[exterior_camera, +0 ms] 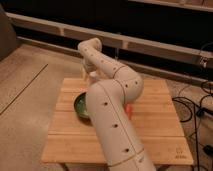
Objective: Place the ceramic cup over the eraser
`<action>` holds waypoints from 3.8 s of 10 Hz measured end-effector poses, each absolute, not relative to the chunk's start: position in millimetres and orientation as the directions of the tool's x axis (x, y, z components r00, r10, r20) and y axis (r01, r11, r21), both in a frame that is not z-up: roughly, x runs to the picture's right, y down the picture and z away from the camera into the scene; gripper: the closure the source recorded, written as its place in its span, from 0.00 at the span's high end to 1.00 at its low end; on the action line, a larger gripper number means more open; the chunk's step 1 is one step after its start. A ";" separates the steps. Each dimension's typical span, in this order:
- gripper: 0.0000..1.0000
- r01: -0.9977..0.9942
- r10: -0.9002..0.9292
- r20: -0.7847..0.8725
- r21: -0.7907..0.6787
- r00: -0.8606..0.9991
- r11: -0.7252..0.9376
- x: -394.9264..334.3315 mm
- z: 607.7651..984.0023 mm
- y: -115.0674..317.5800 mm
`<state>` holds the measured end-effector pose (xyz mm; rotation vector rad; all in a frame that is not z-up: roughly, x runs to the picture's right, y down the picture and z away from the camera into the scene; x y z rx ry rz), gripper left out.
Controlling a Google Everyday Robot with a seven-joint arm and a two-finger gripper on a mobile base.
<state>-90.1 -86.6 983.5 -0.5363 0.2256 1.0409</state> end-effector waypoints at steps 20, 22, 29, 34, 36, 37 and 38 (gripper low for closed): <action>0.00 -0.851 0.858 -0.122 -0.253 0.499 0.459 -100.3 872.1 -267.7; 0.00 -0.859 0.853 -0.173 -0.258 0.492 0.443 -81.1 866.5 -257.3; 0.00 -0.921 0.889 -0.247 -0.170 0.385 0.352 -14.5 824.4 -238.3; 0.00 -0.940 0.908 -0.252 -0.154 0.335 0.304 -2.7 805.0 -214.9; 0.00 -0.940 0.907 -0.253 -0.153 0.337 0.306 -3.9 806.0 -215.3; 0.00 -0.940 0.904 -0.262 -0.139 0.338 0.311 -2.0 809.8 -215.8; 0.00 -0.940 0.900 -0.273 -0.129 0.340 0.316 -1.0 813.6 -214.2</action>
